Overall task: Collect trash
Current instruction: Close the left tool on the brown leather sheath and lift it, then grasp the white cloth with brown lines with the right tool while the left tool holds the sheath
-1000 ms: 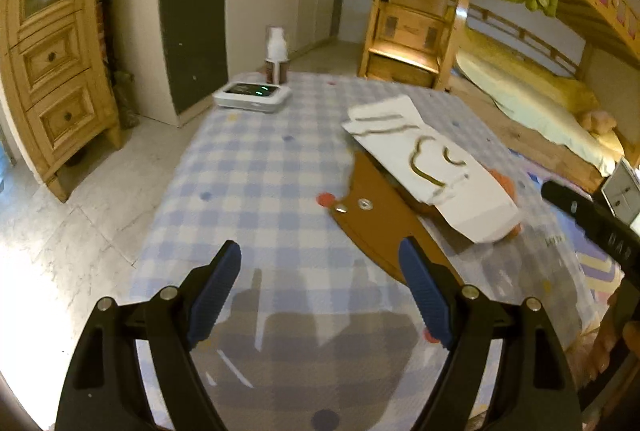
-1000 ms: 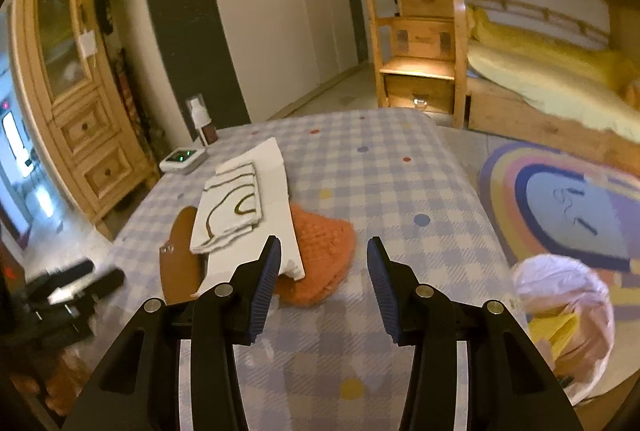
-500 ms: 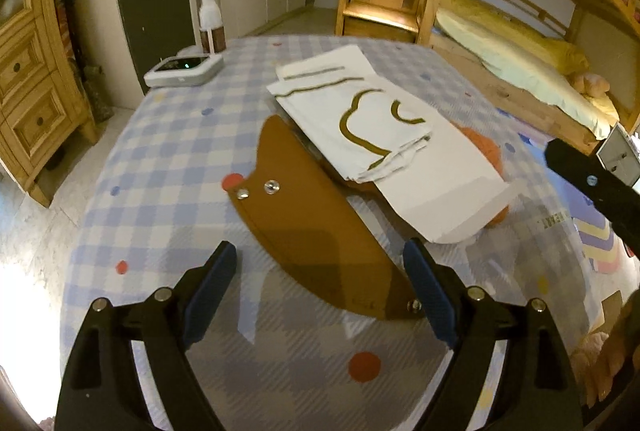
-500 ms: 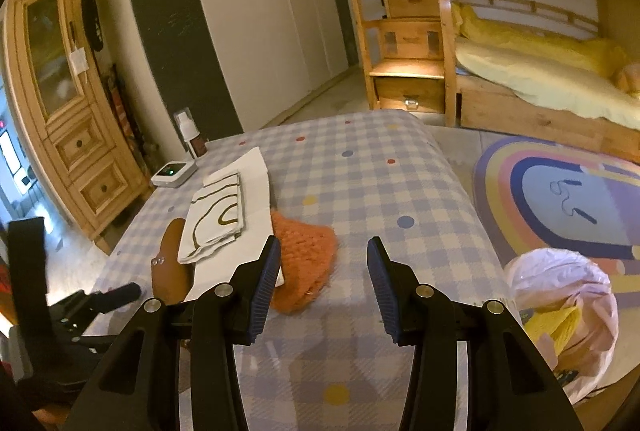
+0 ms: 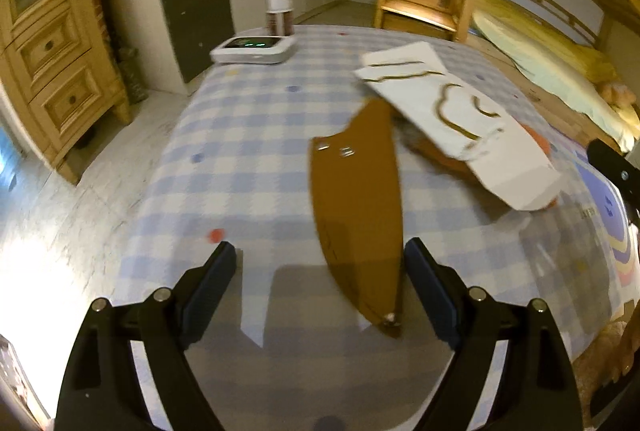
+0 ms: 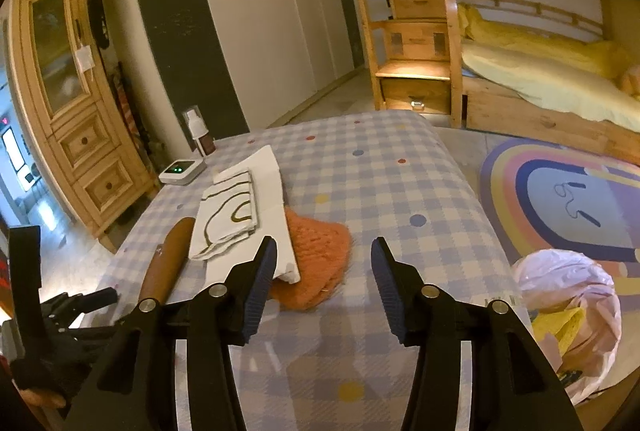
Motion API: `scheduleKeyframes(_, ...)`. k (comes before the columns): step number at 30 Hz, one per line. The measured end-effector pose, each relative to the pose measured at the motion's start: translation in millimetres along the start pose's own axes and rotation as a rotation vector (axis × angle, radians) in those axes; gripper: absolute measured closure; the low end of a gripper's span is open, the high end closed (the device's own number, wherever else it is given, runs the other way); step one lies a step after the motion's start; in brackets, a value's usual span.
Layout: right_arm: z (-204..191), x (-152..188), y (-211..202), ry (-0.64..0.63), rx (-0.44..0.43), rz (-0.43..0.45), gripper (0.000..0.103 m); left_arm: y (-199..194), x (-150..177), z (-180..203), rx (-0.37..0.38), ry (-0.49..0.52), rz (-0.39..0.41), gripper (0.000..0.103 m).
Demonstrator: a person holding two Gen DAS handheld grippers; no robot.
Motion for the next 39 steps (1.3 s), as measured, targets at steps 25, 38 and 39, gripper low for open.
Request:
scheduleKeyframes(25, -46.4, -6.5, 11.1, -0.095, -0.109, 0.004, 0.055, -15.5, -37.9, -11.7, 0.024, -0.043, 0.138, 0.054)
scheduleKeyframes(38, -83.6, -6.0, 80.0, -0.167, -0.107, -0.132, 0.056, -9.2, -42.2, -21.7, 0.017, -0.053, 0.125, 0.054)
scheduleKeyframes(39, -83.7, -4.7, 82.1, -0.175, -0.099, -0.138, 0.056, -8.1, -42.3, -21.4, 0.019, -0.055, 0.122, 0.054)
Point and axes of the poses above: each gripper's, at about its wrist camera, not at the fingertips, and y roughly the way its jaws point, z to its right, x to its underside, the point moved 5 cm from there along y, roughly the way its jaws point, and after that the axes turned 12 degrees about z, right-handed, at the moved point
